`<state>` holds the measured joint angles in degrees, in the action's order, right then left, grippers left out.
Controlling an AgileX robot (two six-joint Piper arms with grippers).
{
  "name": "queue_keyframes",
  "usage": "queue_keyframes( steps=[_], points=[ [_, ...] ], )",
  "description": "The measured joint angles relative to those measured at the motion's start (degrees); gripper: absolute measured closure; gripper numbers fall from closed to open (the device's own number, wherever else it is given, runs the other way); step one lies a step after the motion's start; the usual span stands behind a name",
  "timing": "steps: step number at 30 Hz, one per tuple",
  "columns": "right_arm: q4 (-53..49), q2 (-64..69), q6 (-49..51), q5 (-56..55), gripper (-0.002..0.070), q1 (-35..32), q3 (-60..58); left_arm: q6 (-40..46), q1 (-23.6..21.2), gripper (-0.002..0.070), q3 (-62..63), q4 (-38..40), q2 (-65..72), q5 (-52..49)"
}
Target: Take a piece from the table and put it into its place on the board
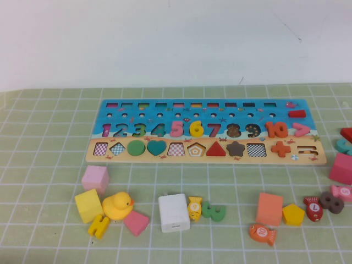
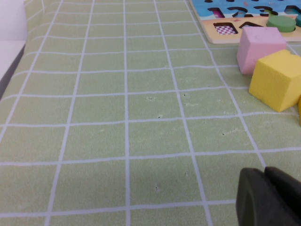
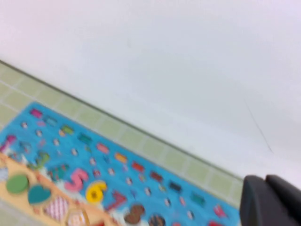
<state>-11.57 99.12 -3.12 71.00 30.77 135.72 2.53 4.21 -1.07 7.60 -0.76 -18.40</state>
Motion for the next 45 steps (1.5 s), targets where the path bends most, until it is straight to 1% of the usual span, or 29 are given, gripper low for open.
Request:
queue_keyframes(
  steps=[5,13,16,24,27,31,37,45],
  points=[
    [-0.6,-9.0,0.0,0.0,0.0677,0.0,-12.7,0.0,0.0,0.0677,0.0,0.0,0.0,0.0],
    [-0.6,-23.3,2.7,-0.8,0.0677,0.0,-39.3,0.0,0.0,0.0677,0.0,0.0,0.0,0.0],
    [-0.7,-29.9,4.7,-5.4,0.0678,0.0,-51.1,0.0,0.0,0.0677,0.0,0.0,0.0,0.0],
    [-0.2,-47.8,12.5,-21.9,0.0678,0.0,-79.6,0.0,0.0,0.0677,0.0,0.0,0.0,0.0],
    [1.3,-53.6,14.5,-25.7,0.0678,0.0,-88.4,0.2,0.0,0.0677,0.0,0.0,0.0,0.0],
    [2.1,-62.5,15.8,-27.2,0.0678,0.0,-99.9,0.6,0.0,0.0677,0.0,0.0,0.0,0.0],
    [4.5,-67.9,16.4,-27.2,0.0678,0.0,-108.1,0.6,0.0,0.0677,0.0,0.0,0.0,0.0],
    [4.8,-68.1,16.4,-27.2,0.0678,0.0,-112.1,0.6,0.0,0.0677,0.0,0.0,0.0,0.0]
  ],
)
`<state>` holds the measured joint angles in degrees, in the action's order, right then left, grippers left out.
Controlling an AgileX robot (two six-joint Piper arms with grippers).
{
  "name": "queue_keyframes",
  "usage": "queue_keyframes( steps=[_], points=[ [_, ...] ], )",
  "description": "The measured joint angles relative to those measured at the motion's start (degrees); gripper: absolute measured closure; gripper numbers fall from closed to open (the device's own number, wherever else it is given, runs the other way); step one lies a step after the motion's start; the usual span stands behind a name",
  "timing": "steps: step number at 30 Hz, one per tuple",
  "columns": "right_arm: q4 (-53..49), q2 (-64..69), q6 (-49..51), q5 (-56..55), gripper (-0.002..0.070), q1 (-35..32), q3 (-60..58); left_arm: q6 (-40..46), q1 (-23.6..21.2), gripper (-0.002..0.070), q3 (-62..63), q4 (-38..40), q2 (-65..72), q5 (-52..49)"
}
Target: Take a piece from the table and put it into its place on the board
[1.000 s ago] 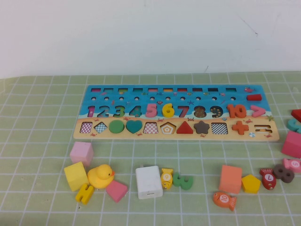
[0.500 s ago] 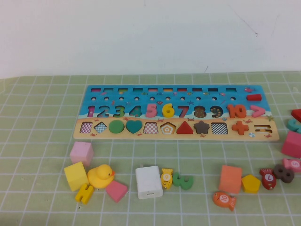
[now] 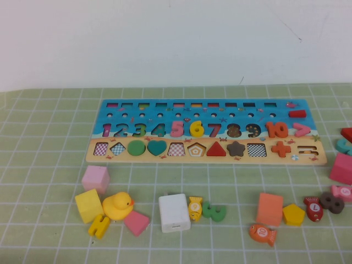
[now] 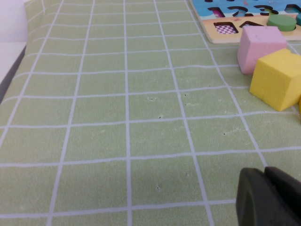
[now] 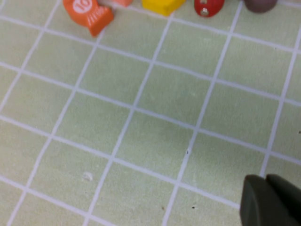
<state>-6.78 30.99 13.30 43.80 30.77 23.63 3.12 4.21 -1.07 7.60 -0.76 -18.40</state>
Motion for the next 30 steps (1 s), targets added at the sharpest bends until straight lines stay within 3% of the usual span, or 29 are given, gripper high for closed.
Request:
queue_keyframes(
  steps=[10,21,30],
  points=[
    [1.2,-3.3,0.0,-0.1,0.0678,-2.0,-0.3,-0.1,0.0,0.0677,0.0,0.0,0.0,0.0],
    [1.0,-20.7,-7.5,-5.0,0.0678,-28.3,-1.3,-0.1,0.0,0.0677,0.0,0.0,0.0,0.0],
    [3.6,-31.5,-8.2,-21.8,0.0678,-36.1,-19.1,-0.2,0.0,0.0677,0.0,0.0,0.0,0.0]
  ],
)
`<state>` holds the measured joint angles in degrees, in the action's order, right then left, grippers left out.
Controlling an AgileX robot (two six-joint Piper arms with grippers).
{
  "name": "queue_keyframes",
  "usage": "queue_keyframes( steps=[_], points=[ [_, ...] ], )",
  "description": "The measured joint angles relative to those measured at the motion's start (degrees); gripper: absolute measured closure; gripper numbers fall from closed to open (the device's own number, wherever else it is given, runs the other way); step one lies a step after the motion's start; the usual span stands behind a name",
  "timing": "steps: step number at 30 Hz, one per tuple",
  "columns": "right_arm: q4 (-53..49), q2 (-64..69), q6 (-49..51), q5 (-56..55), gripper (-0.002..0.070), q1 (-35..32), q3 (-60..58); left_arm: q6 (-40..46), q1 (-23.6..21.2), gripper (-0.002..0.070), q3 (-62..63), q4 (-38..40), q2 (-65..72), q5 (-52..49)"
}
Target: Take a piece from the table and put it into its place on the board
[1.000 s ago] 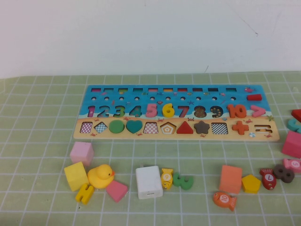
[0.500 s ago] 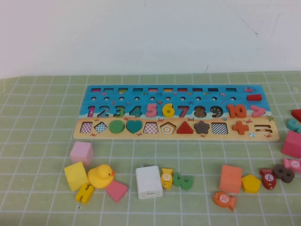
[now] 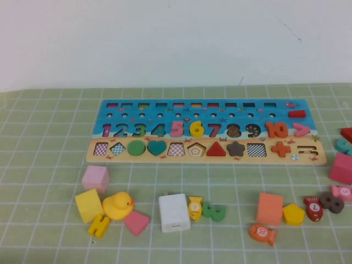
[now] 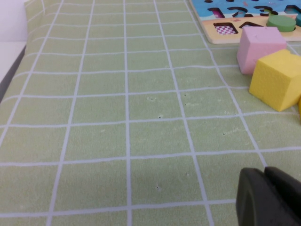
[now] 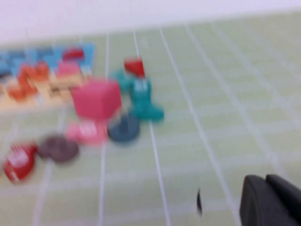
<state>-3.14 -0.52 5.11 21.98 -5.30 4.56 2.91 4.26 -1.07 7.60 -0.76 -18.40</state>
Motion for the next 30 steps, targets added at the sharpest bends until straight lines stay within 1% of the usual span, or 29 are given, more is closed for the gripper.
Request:
queue_keyframes(
  steps=[3,22,30],
  points=[
    [0.5,-0.2,0.0,-1.8,0.0678,-0.7,-5.4,0.0,0.0,0.0677,0.0,0.0,0.0,0.0],
    [1.4,-0.2,0.2,-1.3,0.0678,-1.0,-5.5,0.0,0.0,0.0677,0.0,0.0,0.0,0.0],
    [1.5,-0.2,-4.4,-1.5,0.0678,-1.0,-5.5,-0.1,0.0,0.0677,0.0,0.0,0.0,0.0]
  ],
)
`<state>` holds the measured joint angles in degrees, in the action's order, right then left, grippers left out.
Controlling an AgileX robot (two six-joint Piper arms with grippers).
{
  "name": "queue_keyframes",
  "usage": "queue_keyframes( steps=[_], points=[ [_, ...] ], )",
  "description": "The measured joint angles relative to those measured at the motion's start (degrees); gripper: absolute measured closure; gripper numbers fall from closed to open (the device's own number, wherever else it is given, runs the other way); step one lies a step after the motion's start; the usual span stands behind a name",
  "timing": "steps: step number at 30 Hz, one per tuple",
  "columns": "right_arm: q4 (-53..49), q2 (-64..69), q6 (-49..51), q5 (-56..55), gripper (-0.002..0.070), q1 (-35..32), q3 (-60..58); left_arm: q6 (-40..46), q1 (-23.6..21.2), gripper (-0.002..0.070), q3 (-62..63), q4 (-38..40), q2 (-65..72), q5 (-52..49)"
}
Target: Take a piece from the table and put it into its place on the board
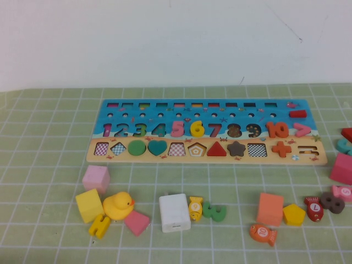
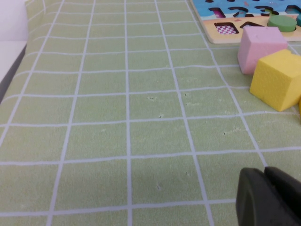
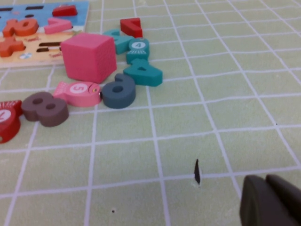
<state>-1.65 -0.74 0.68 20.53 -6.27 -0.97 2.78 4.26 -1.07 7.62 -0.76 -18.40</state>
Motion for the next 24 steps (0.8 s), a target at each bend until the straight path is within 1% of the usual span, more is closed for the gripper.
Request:
queue_keyframes(
  steps=[7,24],
  points=[
    [0.0,0.0,-3.7,0.0,0.0678,0.0,0.0,0.0,0.0,0.0677,0.0,0.0,0.0,0.0],
    [0.0,0.0,-4.0,-0.1,0.0678,0.0,0.0,0.0,0.0,0.0677,0.0,0.0,0.0,0.0]
  ],
)
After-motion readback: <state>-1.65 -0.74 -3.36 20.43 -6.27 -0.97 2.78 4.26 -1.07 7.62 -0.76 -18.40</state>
